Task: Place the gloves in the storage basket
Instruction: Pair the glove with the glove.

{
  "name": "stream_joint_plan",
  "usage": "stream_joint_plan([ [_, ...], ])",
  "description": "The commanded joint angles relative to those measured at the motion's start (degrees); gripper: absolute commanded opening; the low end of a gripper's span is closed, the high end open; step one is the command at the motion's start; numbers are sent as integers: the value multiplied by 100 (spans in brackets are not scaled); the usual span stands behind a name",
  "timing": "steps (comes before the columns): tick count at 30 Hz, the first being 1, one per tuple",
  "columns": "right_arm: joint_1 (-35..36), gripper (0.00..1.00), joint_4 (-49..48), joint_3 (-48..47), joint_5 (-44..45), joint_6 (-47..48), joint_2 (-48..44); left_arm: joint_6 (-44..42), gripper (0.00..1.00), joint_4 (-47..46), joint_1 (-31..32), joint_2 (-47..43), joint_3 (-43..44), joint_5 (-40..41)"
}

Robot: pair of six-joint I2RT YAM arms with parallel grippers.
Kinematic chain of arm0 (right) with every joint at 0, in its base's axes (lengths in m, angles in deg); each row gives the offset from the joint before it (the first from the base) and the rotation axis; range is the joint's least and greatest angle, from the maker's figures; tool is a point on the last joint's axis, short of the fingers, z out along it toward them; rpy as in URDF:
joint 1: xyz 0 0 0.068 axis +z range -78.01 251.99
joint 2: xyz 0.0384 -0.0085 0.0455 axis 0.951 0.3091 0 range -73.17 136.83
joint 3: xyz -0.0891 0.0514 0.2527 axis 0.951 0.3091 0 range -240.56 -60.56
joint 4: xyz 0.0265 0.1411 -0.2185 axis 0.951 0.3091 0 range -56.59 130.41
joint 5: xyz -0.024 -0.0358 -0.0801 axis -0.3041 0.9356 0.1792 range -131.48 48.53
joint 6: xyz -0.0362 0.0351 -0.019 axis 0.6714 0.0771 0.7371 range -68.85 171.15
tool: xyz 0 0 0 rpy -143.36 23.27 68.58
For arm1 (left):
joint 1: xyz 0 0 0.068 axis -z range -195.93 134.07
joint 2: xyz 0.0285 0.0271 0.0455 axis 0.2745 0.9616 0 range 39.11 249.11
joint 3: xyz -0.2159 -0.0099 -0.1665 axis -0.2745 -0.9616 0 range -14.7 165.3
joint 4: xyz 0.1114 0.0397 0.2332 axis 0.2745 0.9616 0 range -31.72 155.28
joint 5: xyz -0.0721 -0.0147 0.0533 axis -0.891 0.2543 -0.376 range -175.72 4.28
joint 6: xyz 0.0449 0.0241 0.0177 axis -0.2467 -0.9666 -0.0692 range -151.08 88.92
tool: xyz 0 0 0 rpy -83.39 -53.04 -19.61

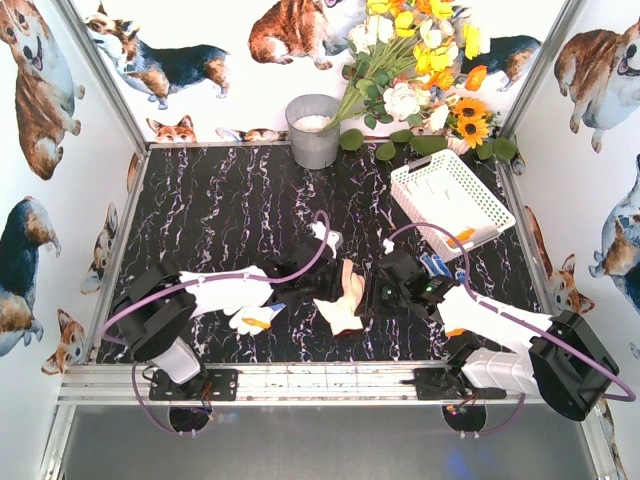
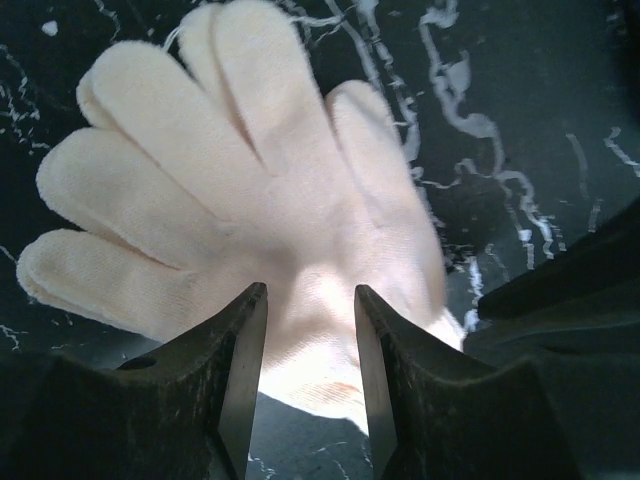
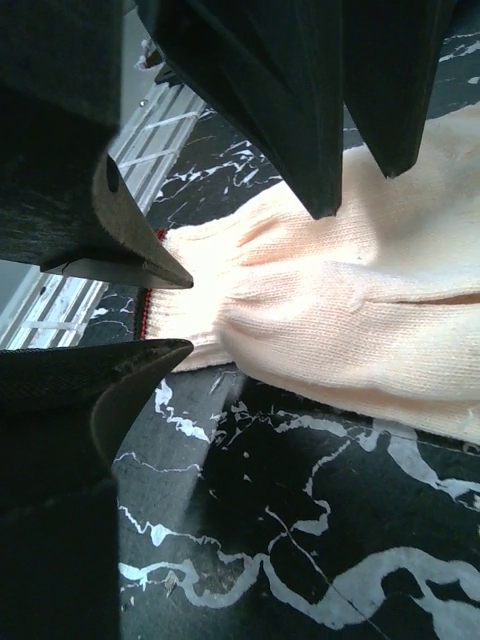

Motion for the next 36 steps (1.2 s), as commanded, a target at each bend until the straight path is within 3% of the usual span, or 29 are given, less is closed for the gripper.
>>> stream_joint_plan([
  [1, 20, 29, -139, -339, 476, 71, -11, -163, 34, 97, -35, 264, 12, 304],
  [6, -17, 31, -297, -527, 794, 124, 110, -140, 33, 46, -38, 140, -409, 365],
  [12, -75, 32, -271, -728, 705, 141, 303, -432, 33, -368, -26, -79, -1029, -308],
  [22, -342, 34, -150, -691, 593, 300, 95, -1180, 34, -103, 242, -1079, -1703, -976],
  [31, -584, 39, -761, -793, -70, 204, 468, -649, 46, 42, 255, -2010, -1564, -52],
  [36, -606, 38, -1002, -1095, -471, 226, 1132, -358, 44, -116, 119, -1925, -1479, 252],
])
